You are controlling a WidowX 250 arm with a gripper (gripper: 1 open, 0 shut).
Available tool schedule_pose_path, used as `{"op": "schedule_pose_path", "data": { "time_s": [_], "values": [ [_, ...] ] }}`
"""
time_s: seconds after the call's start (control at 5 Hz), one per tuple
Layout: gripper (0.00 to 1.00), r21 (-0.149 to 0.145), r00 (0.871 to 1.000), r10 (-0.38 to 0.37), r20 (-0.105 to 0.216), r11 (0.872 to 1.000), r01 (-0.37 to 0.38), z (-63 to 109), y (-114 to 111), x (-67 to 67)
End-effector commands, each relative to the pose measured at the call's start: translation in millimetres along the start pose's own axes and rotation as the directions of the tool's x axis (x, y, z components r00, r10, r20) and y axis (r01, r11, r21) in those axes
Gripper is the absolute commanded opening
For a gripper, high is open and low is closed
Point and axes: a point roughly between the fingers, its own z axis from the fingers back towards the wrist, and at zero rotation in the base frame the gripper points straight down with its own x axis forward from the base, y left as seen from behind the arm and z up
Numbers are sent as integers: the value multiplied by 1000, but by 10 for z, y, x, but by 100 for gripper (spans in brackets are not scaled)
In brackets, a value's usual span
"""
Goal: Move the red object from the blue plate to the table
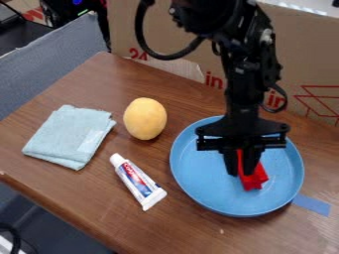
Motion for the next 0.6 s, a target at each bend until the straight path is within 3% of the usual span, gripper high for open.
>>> {"op": "schedule_pose_path", "data": {
  "time_s": [0.0, 0.2, 0.4],
  "values": [
    [0, -51, 999, -31, 28, 998, 32, 179, -7, 77],
    [0, -48, 998, -47, 36, 998, 49, 99, 76, 133],
    [100, -45, 998, -51, 22, 998, 52, 68, 184, 205]
  ]
}}
